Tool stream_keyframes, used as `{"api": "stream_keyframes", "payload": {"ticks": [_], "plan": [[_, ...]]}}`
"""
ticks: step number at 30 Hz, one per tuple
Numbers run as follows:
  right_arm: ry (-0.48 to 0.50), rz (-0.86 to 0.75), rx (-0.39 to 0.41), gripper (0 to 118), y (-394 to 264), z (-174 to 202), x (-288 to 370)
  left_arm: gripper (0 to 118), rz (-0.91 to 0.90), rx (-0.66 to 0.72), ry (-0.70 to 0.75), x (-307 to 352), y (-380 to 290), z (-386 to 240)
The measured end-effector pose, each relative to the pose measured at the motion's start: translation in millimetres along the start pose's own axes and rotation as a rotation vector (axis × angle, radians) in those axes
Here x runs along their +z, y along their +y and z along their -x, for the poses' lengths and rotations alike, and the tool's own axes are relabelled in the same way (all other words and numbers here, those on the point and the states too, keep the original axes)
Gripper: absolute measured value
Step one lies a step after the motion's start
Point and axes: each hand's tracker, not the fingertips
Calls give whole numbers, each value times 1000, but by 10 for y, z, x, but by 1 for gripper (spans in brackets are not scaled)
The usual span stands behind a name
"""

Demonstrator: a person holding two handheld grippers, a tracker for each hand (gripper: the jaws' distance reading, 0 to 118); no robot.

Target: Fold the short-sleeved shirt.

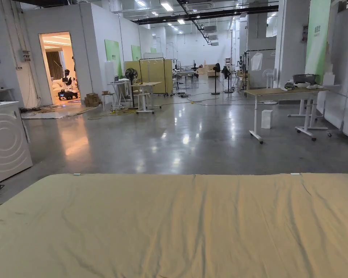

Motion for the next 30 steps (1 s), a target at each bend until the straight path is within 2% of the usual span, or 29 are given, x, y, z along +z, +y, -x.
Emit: {"api": "stream_keyframes", "payload": {"ticks": [21, 24, 28, 30], "plan": [[-8, -16, 33, 118, 38, 17, -91, 118, 20, 7, -21, -63, -22, -29], [-39, -25, 25, 118, -5, 53, -116, 118, 26, 21, -27, -86, -22, -22], [39, 27, 92, 118, -92, 76, -160, 118, 34, 28, -33, -121, -29, -15], [82, -12, 114, 118, -121, 70, -176, 118, 37, 23, -29, -164, -34, -26]]}}
